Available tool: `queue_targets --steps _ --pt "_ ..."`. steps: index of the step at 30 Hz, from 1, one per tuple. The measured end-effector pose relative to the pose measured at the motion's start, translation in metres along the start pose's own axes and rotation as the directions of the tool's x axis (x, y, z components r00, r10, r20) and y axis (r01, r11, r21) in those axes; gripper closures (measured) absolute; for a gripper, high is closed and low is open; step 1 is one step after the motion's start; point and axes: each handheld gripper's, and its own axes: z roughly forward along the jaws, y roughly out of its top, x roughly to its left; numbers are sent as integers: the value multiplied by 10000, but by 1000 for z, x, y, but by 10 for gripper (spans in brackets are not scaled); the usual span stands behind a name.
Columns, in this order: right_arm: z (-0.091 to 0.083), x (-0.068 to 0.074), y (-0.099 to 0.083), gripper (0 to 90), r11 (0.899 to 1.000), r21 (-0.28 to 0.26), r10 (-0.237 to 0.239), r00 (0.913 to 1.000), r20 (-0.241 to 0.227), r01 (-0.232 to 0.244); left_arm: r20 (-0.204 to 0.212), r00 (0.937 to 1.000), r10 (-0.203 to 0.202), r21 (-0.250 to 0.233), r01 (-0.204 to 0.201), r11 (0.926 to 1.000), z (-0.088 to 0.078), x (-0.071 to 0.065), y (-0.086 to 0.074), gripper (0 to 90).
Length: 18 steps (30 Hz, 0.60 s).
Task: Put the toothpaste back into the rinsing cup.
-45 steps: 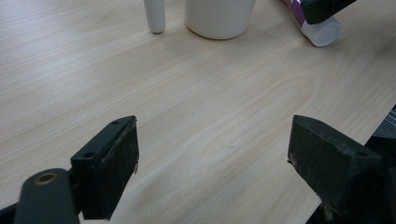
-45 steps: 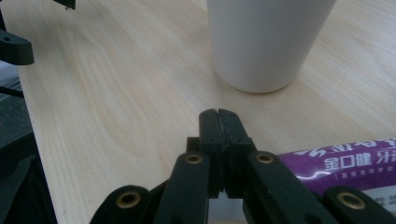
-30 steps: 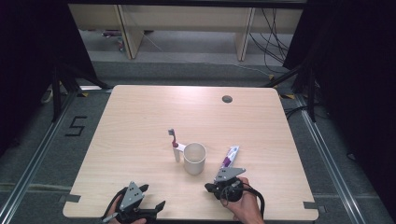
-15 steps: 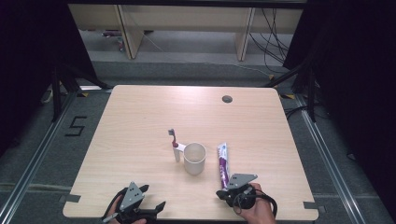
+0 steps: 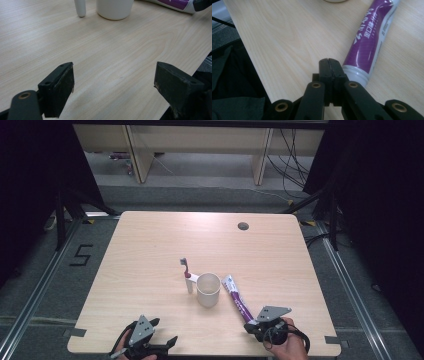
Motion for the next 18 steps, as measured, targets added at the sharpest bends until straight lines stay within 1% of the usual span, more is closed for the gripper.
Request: queue_targets --steps 1,2,3,4,5,7,8,9,10,11,12,13,14,15,16,17,18 --pt "-1 -1 -1 900 10000 44 53 10000 -28 -53 -5 10000 -4 -3 4 10000 0 0 0 160" --pt "-1 -3 -1 900 10000 -16 98 9999 119 -98 -11 10000 -37 -23 37 10000 0 0 0 160" --pt "-4 -4 -1 900 9999 141 65 9998 162 -67 -35 10000 -23 34 24 10000 0 0 0 160" --pt "-4 -4 -2 900 9999 129 -14 9997 224 12 -16 10000 -28 33 28 10000 0 0 0 161" --pt "-4 -5 -2 900 10000 53 54 9998 192 -55 -8 10000 -18 43 18 10000 0 0 0 160" --pt "-5 -7 -2 899 9999 95 87 9998 206 -89 -40 10000 -53 30 53 10000 0 0 0 160" --pt "-5 -7 -1 896 10000 68 60 9999 109 -61 -56 10000 -41 45 42 10000 0 0 0 160" --pt "-5 -6 0 892 9998 -183 49 10000 51 -48 -20 10000 11 40 -11 10000 0 0 0 161" --pt "-8 -4 2 887 9999 -82 128 9998 -138 -130 -15 9999 100 131 -100 9999 0 0 0 160" --pt "-9 -4 5 878 9997 -216 95 9998 -192 -99 -19 10000 76 136 -76 9999 0 0 0 160" --pt "-10 -4 9 870 9993 -373 -6 9999 -100 2 -23 10000 55 122 -55 9999 0 0 0 161" --pt "-12 -2 12 856 9990 -392 235 9997 17 -234 -30 10000 36 124 -35 9999 0 0 0 161" --pt "-12 -5 16 835 9992 -410 26 9996 270 -15 -29 10000 51 137 -51 9999 0 0 0 161" --pt "-11 -6 19 807 9987 -498 -44 9984 569 72 -30 10000 60 138 -60 9999 0 0 0 161" --pt "-11 -7 23 780 9991 -404 -60 9972 751 91 -18 10000 81 142 -81 9999 0 0 0 160" --pt "-10 -9 26 753 9994 -286 -186 9955 932 214 -34 10000 12 61 -12 10000 0 0 0 161" --pt "-7 -10 29 700 9994 -317 -126 9937 1110 162 -51 10000 -26 31 26 10000 0 0 0 161"
